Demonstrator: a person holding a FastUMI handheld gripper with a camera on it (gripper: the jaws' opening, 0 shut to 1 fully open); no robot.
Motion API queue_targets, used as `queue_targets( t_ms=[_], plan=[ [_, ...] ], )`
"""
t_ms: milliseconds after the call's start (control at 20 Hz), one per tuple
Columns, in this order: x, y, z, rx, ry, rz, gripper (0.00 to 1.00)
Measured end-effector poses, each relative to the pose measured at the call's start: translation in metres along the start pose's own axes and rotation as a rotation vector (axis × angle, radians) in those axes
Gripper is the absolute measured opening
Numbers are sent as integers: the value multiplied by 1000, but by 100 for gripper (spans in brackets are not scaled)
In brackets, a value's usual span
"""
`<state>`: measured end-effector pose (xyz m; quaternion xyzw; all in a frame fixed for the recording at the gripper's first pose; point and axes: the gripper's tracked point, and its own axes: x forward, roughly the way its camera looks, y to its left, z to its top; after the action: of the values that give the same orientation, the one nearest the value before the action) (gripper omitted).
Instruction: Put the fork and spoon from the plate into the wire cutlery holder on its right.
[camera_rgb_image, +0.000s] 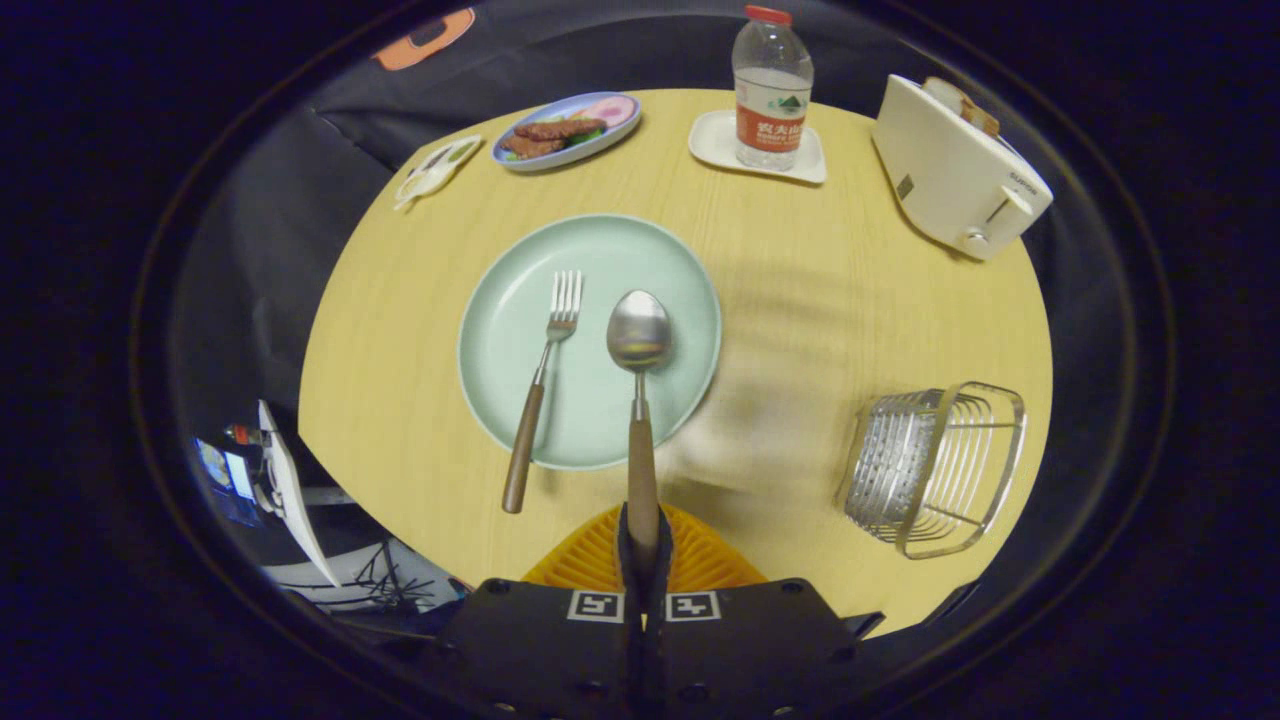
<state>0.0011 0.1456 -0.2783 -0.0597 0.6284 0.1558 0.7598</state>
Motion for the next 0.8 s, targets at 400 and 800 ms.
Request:
queue_targets(
  t_ms=[400,800],
  plan=[
    [-109,-80,-13,133,-117,-59,0],
    [-110,-121,-58,260,4,-49,1]
  ],
)
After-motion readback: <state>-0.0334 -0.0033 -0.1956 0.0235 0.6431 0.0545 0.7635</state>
